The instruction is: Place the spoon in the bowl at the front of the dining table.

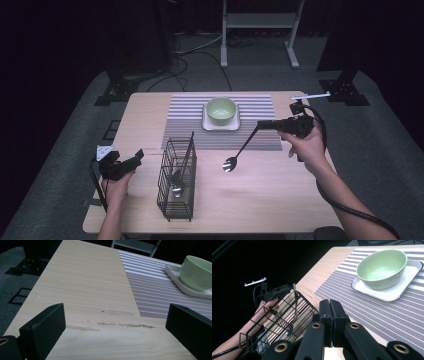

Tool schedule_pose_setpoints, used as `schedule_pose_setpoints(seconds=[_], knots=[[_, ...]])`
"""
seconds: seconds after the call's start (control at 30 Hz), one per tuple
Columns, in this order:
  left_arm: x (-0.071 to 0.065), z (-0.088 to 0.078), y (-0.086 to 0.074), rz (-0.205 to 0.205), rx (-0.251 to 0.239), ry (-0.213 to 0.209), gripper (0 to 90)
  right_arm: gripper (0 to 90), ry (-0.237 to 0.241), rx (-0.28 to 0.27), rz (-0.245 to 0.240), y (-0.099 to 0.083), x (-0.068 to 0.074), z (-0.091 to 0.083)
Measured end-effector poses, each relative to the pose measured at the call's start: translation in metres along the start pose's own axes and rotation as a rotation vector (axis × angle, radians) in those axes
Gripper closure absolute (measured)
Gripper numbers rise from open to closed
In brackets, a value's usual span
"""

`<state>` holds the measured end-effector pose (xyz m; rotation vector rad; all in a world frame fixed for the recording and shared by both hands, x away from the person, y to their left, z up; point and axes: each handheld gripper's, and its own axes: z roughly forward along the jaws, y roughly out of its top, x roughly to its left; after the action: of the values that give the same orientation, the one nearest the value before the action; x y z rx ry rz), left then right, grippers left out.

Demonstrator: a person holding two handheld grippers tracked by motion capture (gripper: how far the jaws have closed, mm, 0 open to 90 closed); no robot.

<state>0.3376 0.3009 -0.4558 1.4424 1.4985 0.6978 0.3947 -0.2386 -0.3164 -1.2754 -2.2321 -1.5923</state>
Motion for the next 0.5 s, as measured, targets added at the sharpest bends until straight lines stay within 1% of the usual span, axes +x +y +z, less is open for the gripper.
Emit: schedule_pose_setpoints(seconds=[0.27, 0.5], knots=[[0.000, 0.000, 0.000, -0.010, -0.007, 0.000, 1.6, 89.0, -0.007, -0.014, 0.007, 0.005, -0.004, 0.005], [0.000, 0.000, 0.000, -0.008, -0.007, 0.000, 1.6, 89.0, -0.009, -0.015, 0.007, 0.009, -0.006, 0.011]])
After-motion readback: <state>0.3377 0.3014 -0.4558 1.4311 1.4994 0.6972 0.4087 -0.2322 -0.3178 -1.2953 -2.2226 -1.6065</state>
